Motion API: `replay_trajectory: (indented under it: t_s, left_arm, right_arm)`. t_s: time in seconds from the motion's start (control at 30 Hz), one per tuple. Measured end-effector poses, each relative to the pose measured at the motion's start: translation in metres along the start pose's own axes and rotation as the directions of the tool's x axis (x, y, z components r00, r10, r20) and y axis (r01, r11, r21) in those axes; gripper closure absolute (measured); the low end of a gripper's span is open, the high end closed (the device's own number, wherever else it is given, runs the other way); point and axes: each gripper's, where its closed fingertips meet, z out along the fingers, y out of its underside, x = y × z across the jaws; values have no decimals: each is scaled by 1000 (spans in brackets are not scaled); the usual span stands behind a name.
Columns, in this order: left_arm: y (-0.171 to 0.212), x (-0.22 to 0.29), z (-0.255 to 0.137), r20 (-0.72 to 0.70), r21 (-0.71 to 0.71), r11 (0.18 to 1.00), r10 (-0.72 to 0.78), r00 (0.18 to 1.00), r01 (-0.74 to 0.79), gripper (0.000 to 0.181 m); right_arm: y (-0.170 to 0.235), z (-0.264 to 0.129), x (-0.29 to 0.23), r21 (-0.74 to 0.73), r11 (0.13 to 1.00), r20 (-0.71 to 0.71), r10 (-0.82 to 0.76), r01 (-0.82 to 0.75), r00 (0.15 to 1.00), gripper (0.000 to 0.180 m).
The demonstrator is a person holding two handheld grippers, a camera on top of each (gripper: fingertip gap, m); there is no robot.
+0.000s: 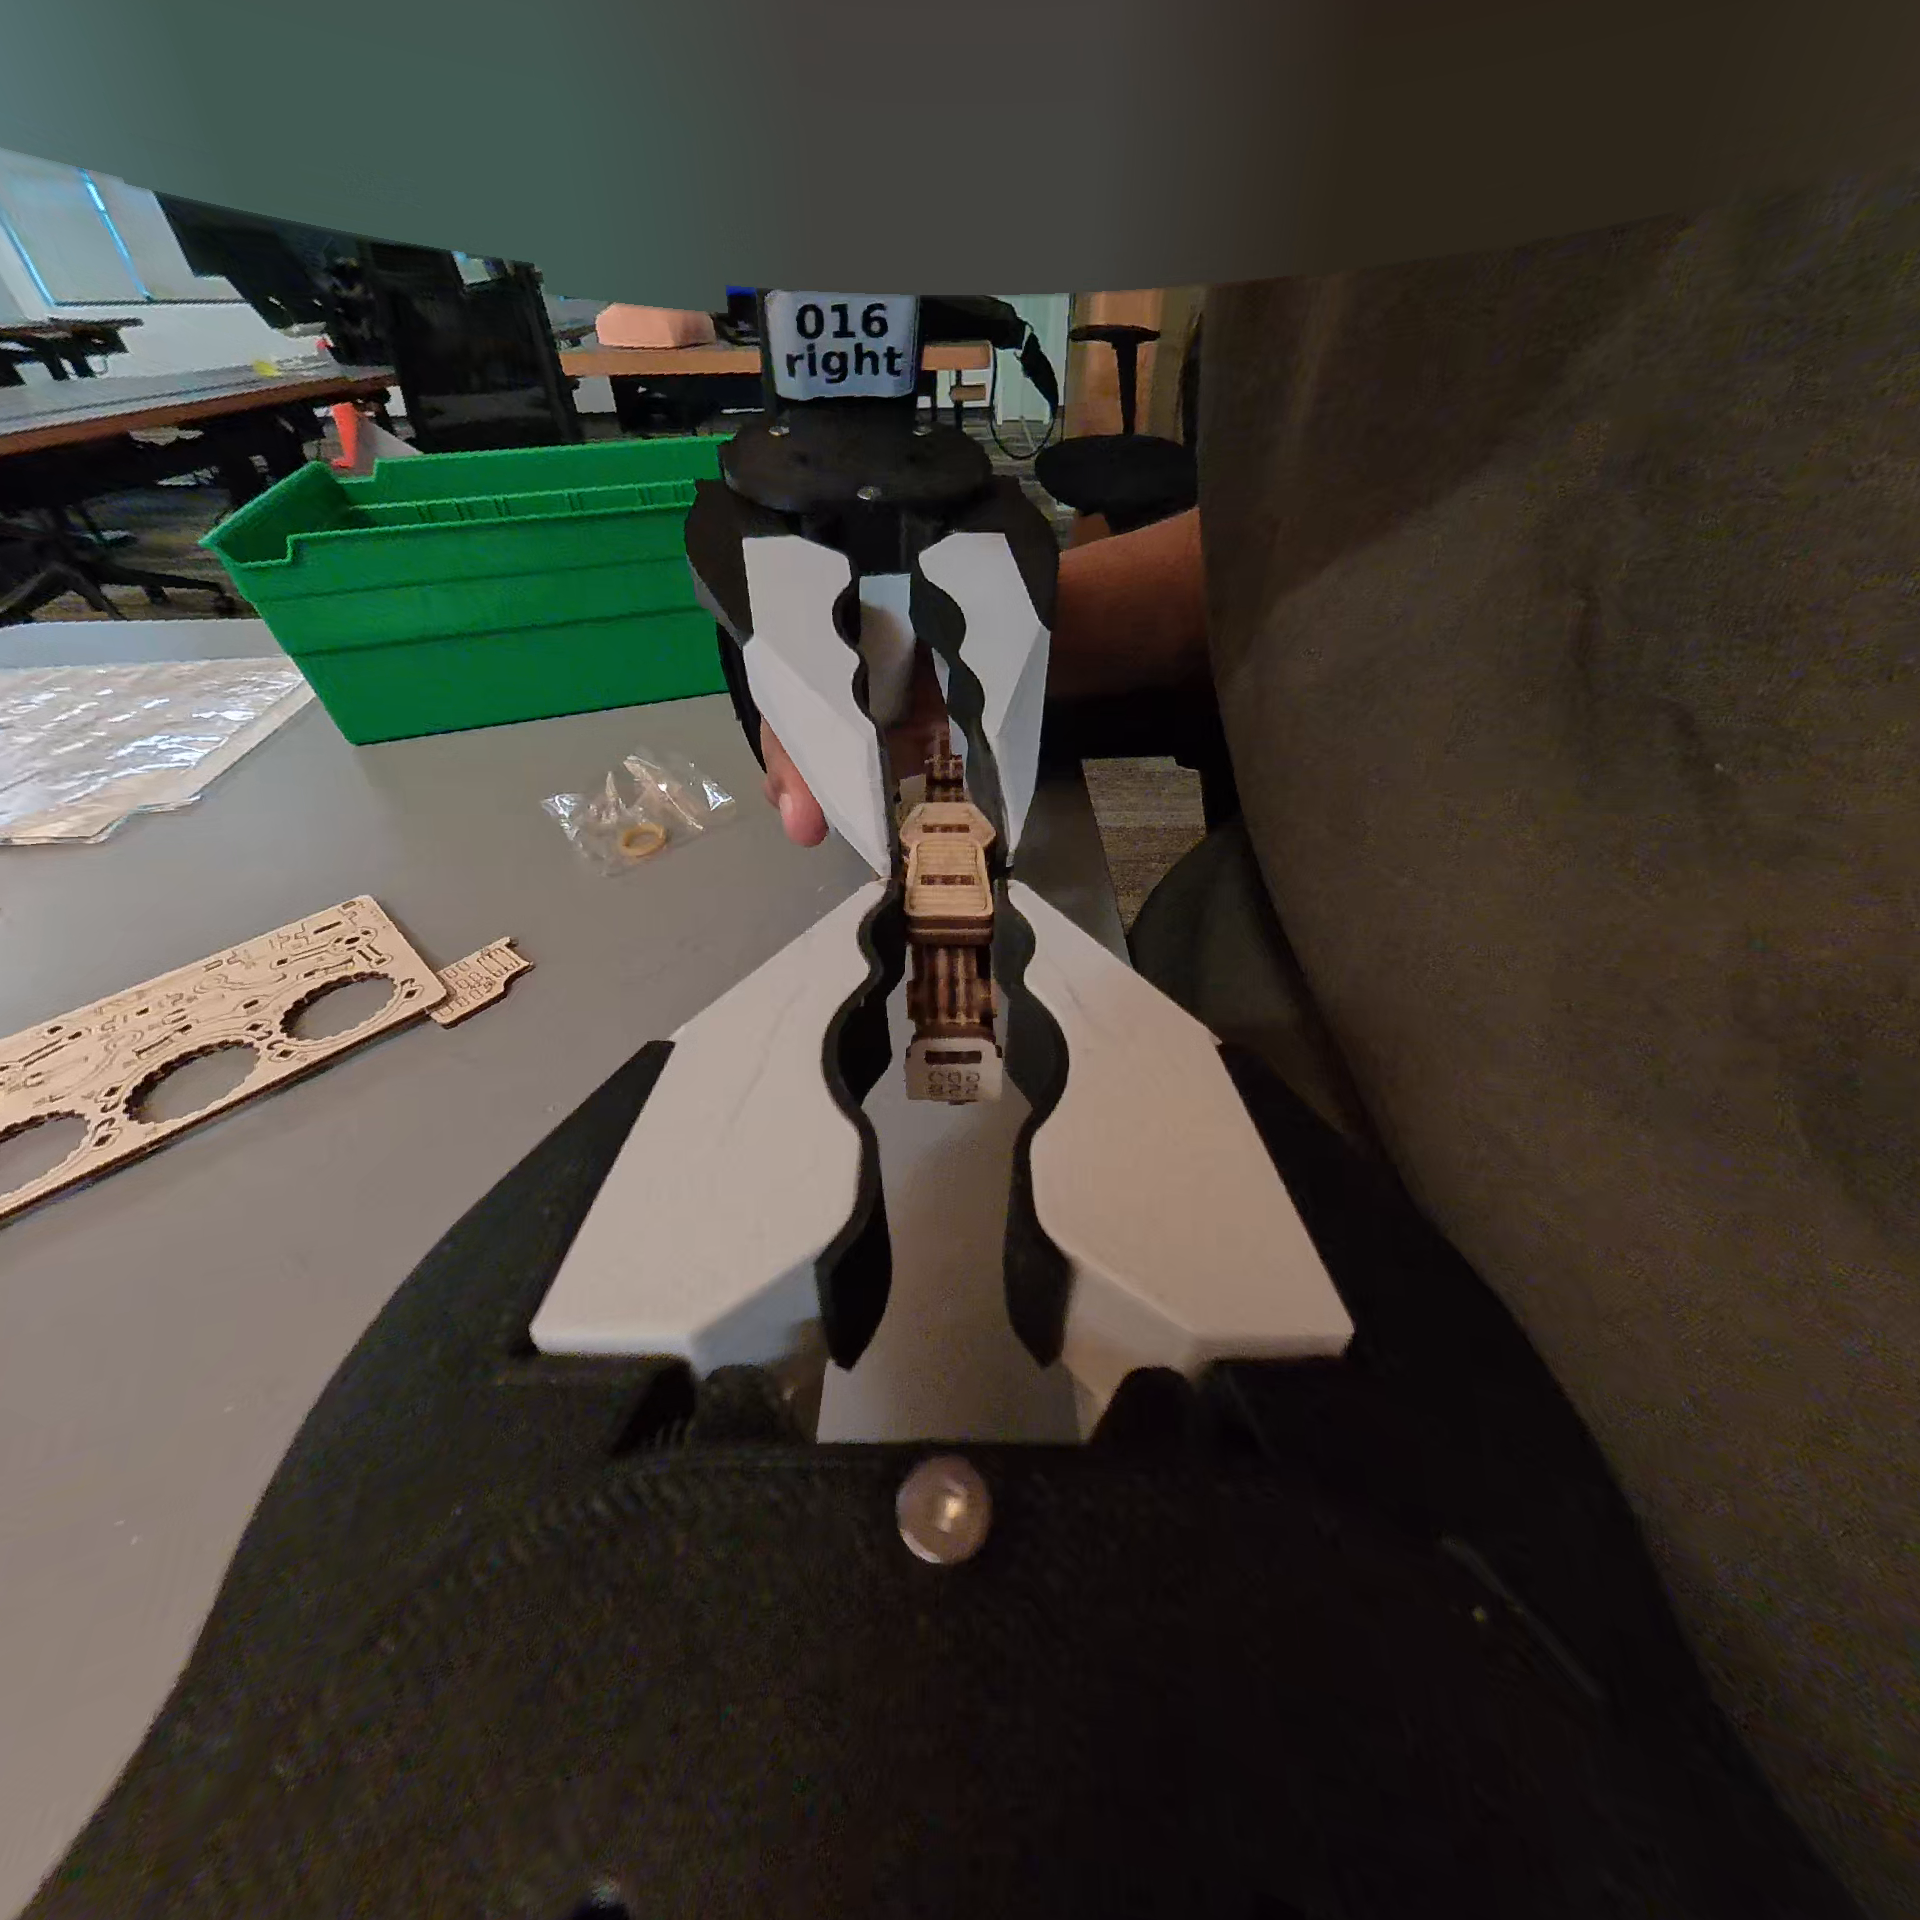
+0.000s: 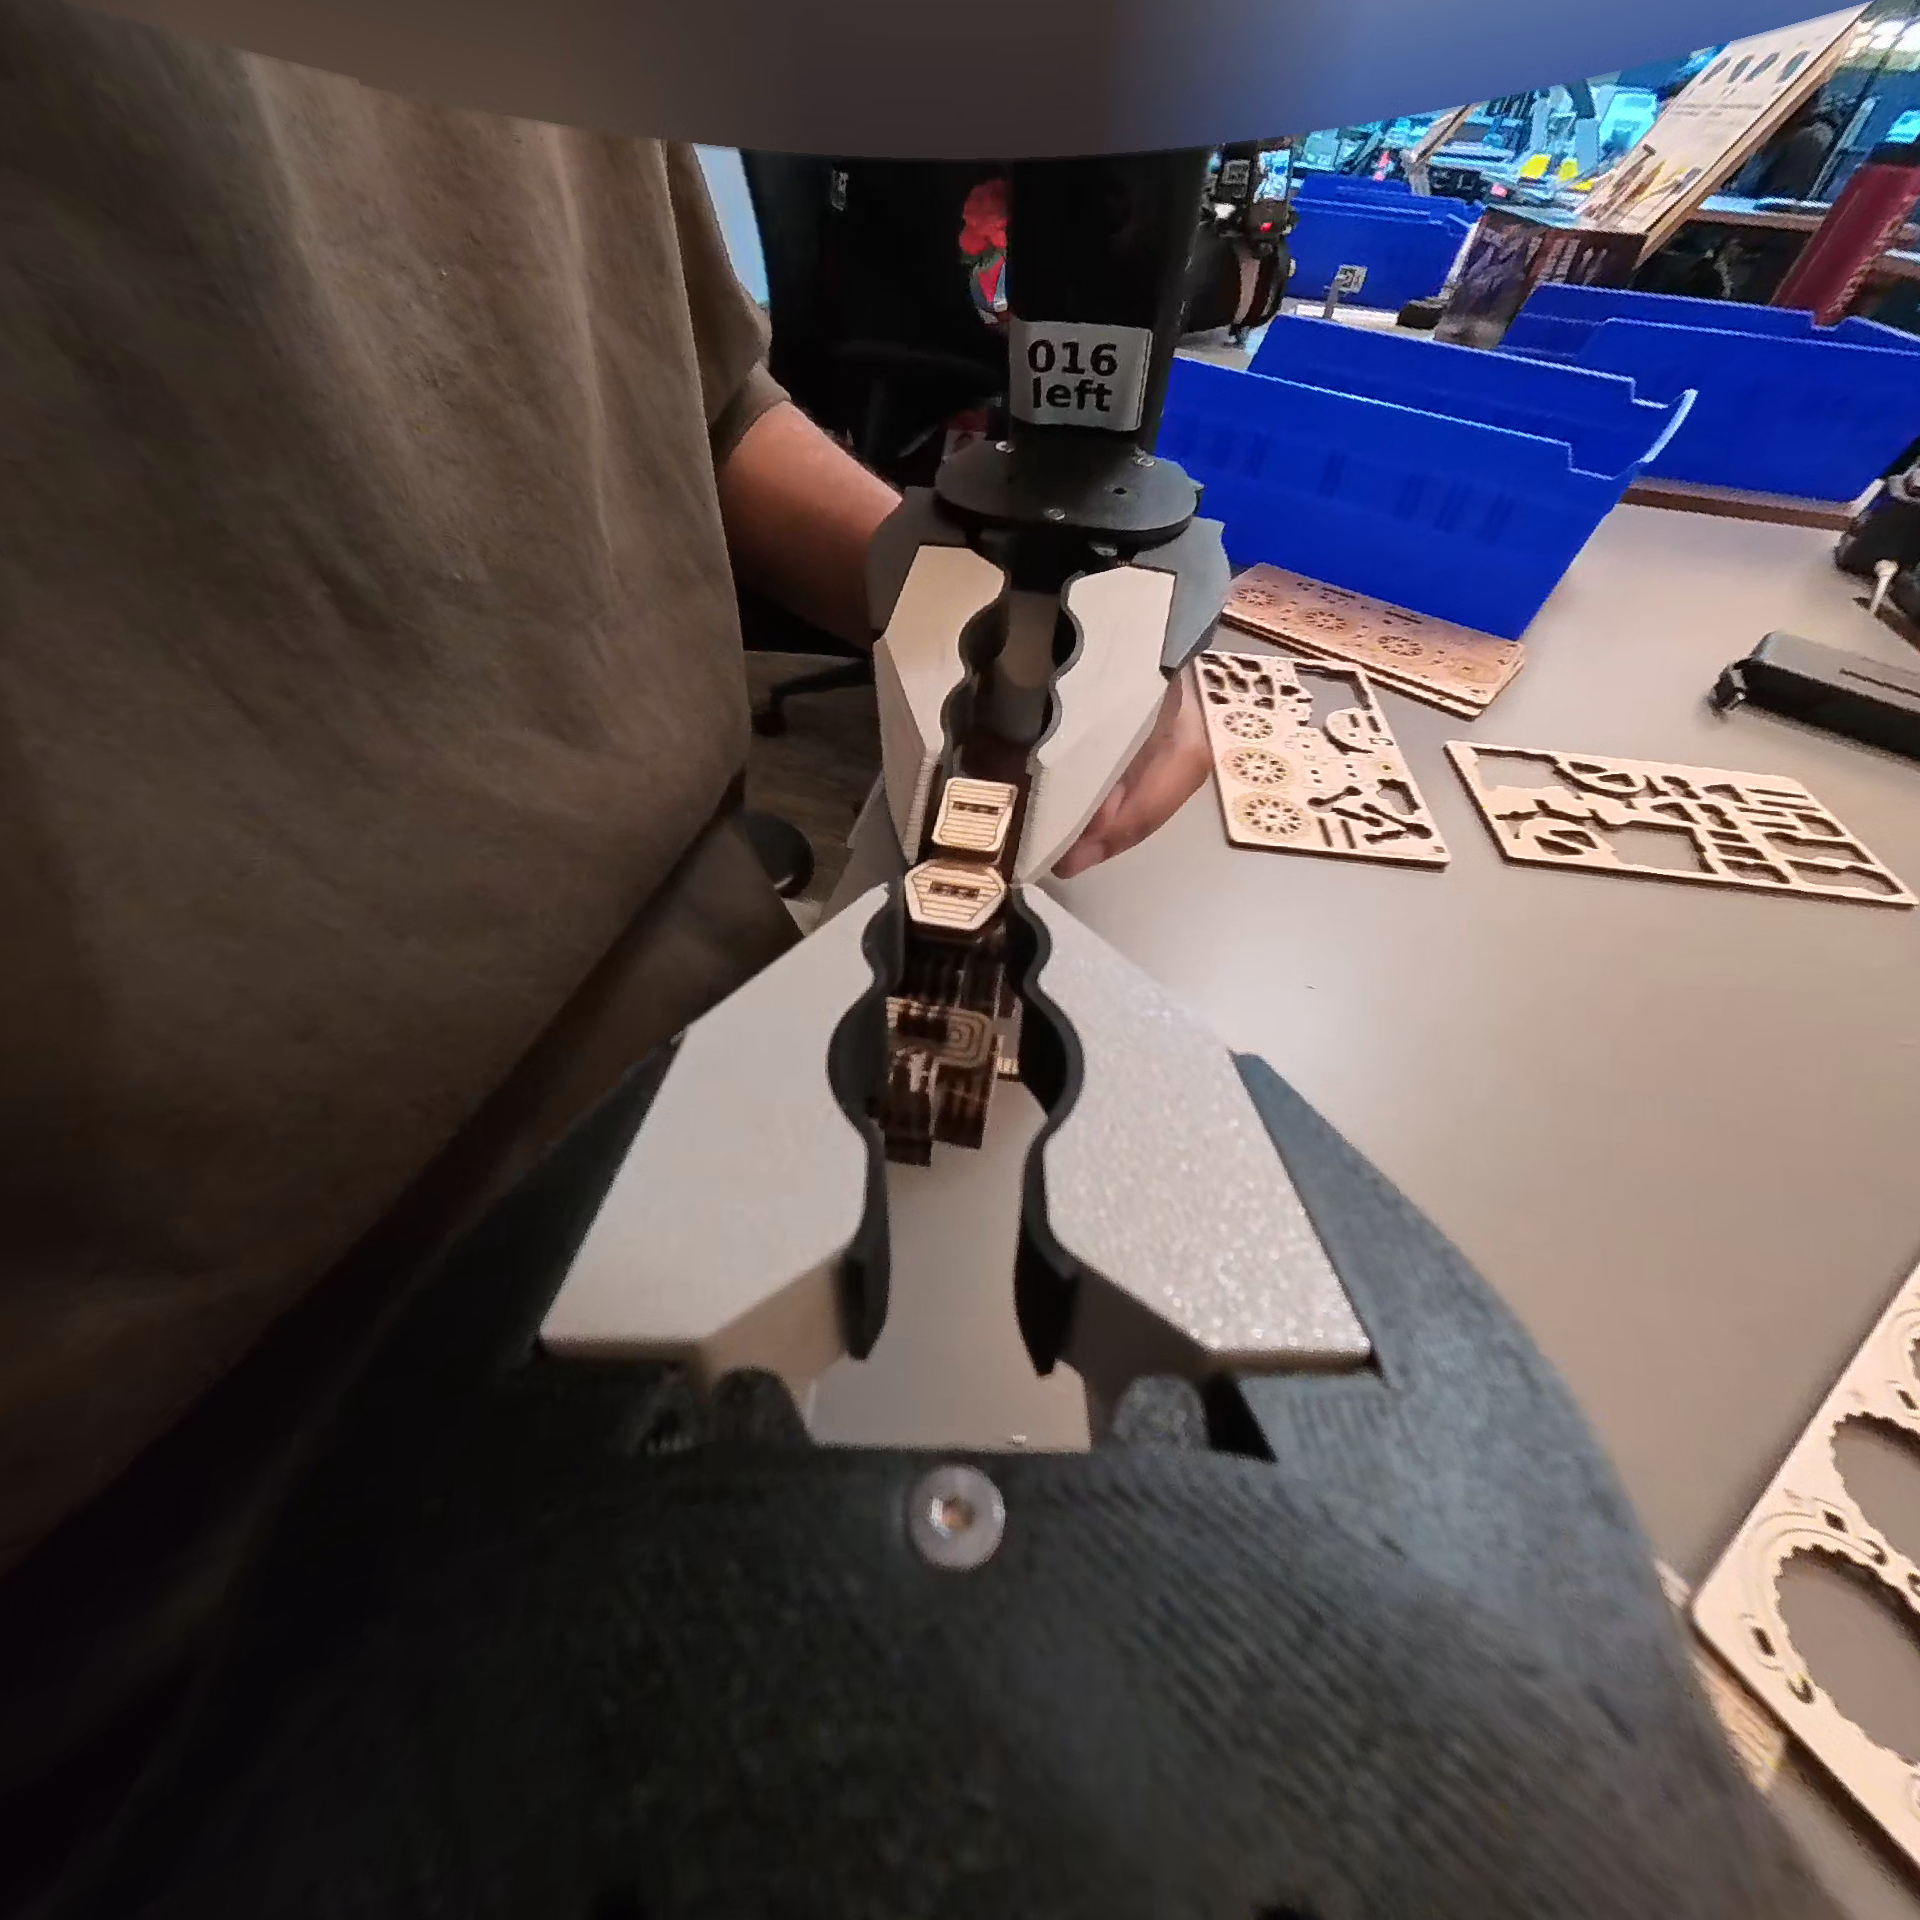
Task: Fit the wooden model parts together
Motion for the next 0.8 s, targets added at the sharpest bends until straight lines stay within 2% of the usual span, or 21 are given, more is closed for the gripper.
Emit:
replay_trajectory:
  t_s: [0.3,0.57,0.6,0.67,0.73,0.8]
  left_arm:
    - [-9,-2,2,1,22,997,-72,997,72,166]
    - [-3,-12,6,40,8,990,-139,989,139,167]
    - [2,-16,5,69,-8,990,-140,988,140,164]
    - [14,-25,4,109,-57,988,-135,985,142,128]
    - [22,-41,-1,173,-78,979,-170,970,186,116]
    - [27,-62,-10,263,-59,965,-233,936,257,115]
  right_arm:
    - [-8,-5,0,72,994,41,82,-85,996,163]
    - [-2,-9,8,68,987,34,142,-144,989,162]
    - [2,-9,12,50,986,18,157,-157,987,162]
    - [17,-9,23,-12,981,-38,194,-195,980,162]
    - [36,-12,37,-91,968,-121,224,-236,967,162]
    - [53,-16,49,-162,950,-198,234,-267,952,163]
